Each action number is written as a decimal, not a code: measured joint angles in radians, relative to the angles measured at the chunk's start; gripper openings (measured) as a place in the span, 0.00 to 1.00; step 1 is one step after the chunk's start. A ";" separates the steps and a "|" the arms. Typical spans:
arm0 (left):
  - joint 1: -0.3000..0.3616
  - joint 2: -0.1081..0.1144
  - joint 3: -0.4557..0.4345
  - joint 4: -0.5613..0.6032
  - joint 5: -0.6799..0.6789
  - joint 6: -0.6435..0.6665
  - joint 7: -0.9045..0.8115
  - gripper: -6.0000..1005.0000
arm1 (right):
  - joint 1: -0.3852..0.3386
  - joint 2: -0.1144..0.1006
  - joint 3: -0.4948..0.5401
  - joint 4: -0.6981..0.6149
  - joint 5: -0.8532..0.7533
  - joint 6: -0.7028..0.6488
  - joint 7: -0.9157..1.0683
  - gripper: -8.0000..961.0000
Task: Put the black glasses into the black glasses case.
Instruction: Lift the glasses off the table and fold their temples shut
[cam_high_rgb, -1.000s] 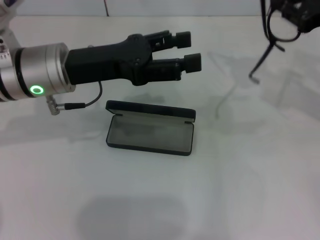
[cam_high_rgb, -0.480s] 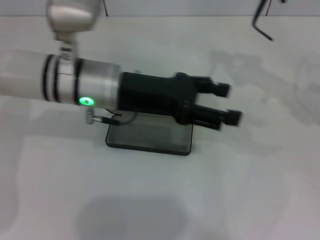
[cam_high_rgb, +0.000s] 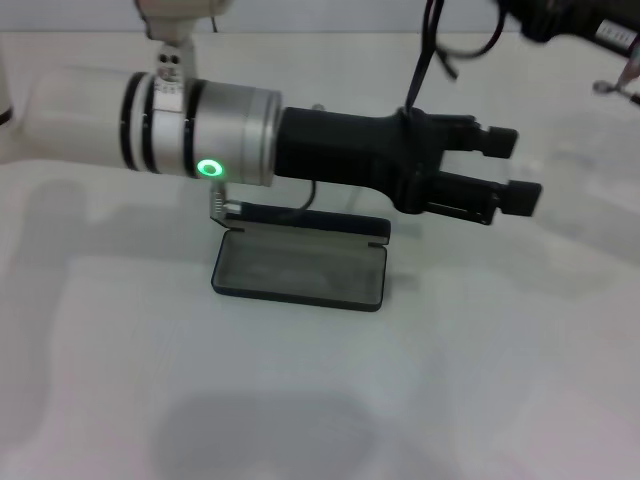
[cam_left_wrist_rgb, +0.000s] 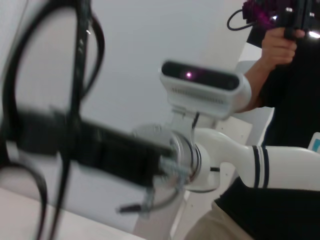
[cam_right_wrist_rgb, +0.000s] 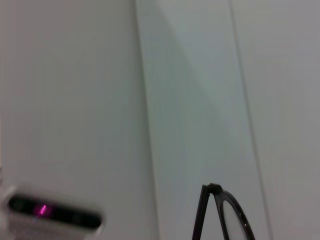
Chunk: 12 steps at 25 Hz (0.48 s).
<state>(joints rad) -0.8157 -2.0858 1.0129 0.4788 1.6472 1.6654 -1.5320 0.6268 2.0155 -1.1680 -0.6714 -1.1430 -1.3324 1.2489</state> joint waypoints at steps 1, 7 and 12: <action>0.008 0.000 0.000 0.011 -0.004 0.001 -0.002 0.85 | 0.000 0.000 -0.003 -0.002 -0.022 -0.003 0.008 0.13; 0.048 0.002 0.000 0.073 -0.015 0.022 -0.014 0.85 | -0.001 -0.006 -0.003 -0.003 -0.155 -0.013 0.039 0.13; 0.048 0.005 -0.001 0.075 -0.017 0.026 -0.014 0.85 | -0.002 -0.022 -0.004 -0.003 -0.211 -0.038 0.056 0.13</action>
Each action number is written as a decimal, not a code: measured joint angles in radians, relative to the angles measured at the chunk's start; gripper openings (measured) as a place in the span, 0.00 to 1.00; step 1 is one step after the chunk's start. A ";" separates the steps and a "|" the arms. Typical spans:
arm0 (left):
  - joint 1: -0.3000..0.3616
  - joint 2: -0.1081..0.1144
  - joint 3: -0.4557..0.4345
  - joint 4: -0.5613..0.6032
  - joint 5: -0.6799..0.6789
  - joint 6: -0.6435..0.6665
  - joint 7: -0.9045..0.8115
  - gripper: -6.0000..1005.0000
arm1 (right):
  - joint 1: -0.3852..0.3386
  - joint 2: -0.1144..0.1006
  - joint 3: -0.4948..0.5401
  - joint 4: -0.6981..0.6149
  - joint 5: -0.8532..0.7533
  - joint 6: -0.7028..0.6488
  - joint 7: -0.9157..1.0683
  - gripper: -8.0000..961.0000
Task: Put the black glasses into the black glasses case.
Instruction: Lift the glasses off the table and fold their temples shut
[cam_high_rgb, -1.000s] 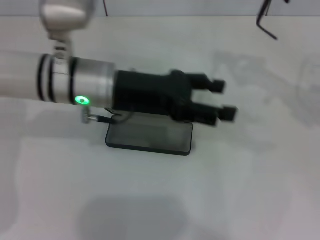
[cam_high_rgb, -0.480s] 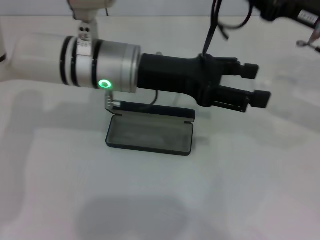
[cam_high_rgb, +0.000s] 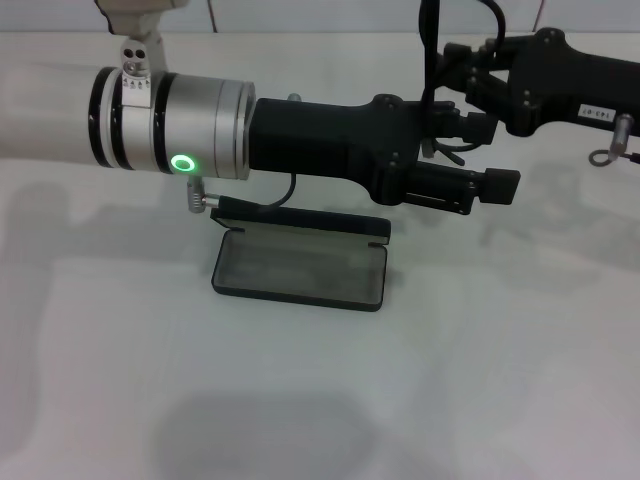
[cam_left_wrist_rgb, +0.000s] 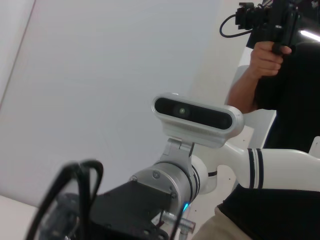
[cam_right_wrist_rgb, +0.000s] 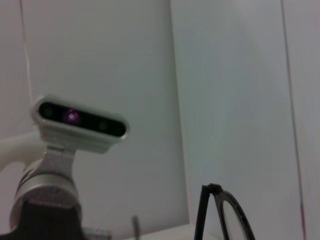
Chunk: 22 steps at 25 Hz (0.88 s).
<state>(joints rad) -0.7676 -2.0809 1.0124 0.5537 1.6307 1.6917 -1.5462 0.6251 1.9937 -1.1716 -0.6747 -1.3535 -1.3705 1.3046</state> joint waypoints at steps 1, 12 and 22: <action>-0.001 0.000 0.000 0.000 0.000 0.000 0.000 0.85 | 0.000 -0.002 0.000 0.000 -0.005 -0.006 0.003 0.13; -0.006 0.008 0.000 0.001 0.000 0.000 0.008 0.85 | 0.000 -0.001 -0.008 0.001 -0.068 -0.046 0.006 0.13; -0.007 0.011 0.001 0.011 0.007 -0.001 0.006 0.85 | -0.011 -0.015 0.012 -0.012 -0.090 -0.047 0.005 0.13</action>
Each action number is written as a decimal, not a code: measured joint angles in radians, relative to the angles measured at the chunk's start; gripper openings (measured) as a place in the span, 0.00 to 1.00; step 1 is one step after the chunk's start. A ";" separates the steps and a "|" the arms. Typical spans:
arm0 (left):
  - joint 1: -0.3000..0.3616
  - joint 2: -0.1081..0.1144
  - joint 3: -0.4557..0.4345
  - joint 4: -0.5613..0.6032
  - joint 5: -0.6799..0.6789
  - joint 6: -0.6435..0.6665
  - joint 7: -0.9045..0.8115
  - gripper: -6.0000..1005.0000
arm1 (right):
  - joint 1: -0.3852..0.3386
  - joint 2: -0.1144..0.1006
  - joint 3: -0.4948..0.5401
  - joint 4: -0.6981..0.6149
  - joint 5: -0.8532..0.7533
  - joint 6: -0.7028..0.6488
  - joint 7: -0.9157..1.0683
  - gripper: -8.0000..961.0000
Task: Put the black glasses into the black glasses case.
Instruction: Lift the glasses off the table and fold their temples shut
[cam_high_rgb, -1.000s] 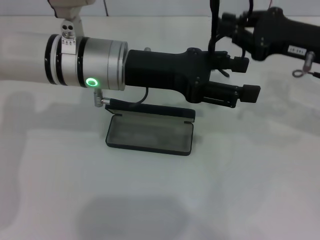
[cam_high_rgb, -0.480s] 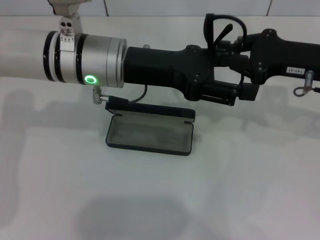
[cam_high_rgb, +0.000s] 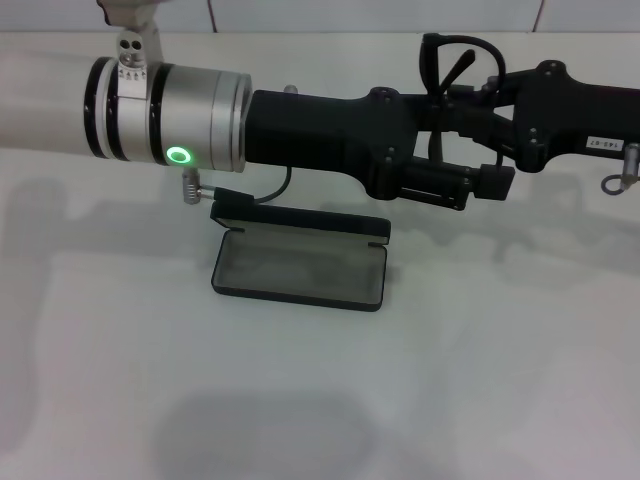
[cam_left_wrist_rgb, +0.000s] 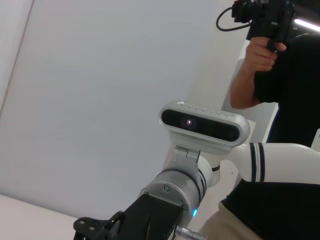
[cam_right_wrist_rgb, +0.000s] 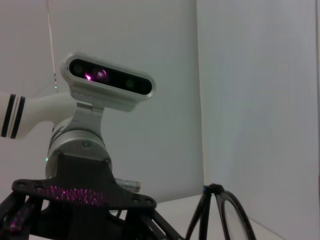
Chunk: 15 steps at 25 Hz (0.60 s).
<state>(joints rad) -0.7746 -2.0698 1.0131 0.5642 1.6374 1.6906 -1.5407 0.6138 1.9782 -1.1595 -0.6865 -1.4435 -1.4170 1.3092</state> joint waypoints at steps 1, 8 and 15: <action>0.000 0.001 -0.001 0.000 0.000 0.000 -0.002 0.85 | 0.000 0.000 0.000 0.000 0.000 0.000 0.000 0.13; 0.000 0.004 0.000 0.000 0.000 0.000 -0.004 0.85 | -0.001 0.003 -0.002 -0.009 -0.013 -0.033 0.000 0.12; 0.003 0.004 0.002 0.000 -0.003 0.000 -0.006 0.85 | -0.016 0.001 0.001 -0.022 -0.029 -0.056 -0.001 0.12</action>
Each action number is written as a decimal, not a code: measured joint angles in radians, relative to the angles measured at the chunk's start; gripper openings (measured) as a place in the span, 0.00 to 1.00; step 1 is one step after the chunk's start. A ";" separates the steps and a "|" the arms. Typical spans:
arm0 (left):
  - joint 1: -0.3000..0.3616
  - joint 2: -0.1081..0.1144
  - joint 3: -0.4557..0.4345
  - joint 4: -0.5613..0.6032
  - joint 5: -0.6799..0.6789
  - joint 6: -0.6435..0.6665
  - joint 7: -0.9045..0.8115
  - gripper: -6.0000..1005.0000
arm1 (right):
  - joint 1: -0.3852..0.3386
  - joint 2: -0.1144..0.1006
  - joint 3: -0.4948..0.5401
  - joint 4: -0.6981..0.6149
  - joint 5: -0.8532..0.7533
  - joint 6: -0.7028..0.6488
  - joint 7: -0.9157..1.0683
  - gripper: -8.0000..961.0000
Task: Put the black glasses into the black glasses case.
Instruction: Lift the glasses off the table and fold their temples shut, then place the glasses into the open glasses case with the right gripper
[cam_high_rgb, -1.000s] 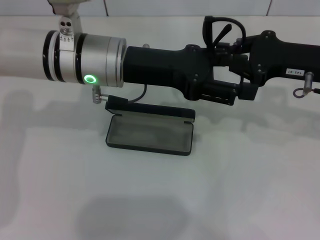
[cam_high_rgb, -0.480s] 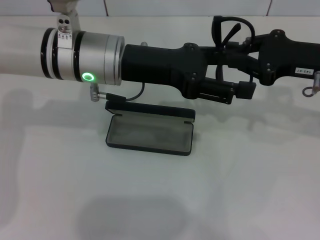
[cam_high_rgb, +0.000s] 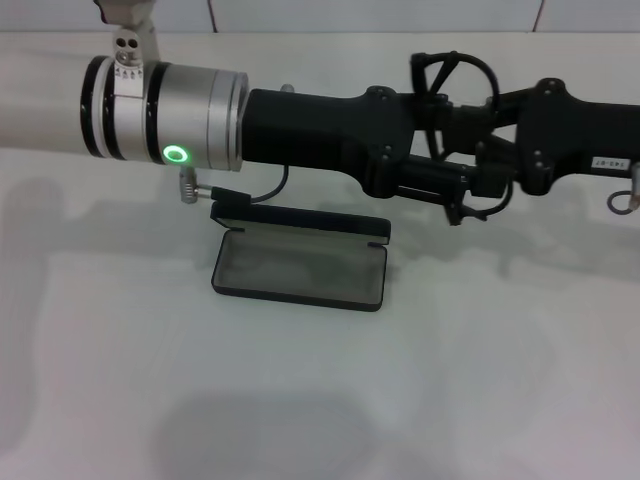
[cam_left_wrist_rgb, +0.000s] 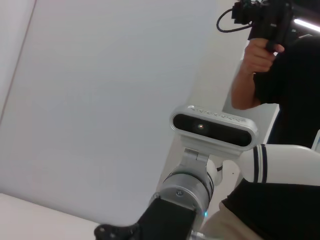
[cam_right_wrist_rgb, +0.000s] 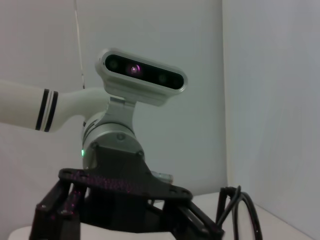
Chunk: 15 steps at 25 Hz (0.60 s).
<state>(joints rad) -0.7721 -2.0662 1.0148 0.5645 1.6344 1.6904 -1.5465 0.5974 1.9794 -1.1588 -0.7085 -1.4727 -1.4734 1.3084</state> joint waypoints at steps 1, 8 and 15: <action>0.002 0.000 0.000 0.000 0.000 0.000 0.000 0.85 | -0.008 -0.001 0.005 -0.007 0.000 0.004 -0.001 0.12; 0.009 0.005 -0.002 0.000 -0.003 0.046 -0.001 0.85 | -0.072 0.003 0.057 -0.070 0.000 0.041 -0.014 0.13; 0.075 0.026 -0.005 0.080 0.083 -0.038 0.001 0.85 | -0.117 0.015 0.095 -0.117 0.000 0.074 -0.018 0.13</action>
<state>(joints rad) -0.6969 -2.0401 1.0100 0.6447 1.7171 1.6528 -1.5452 0.4801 1.9942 -1.0641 -0.8254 -1.4730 -1.3997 1.2900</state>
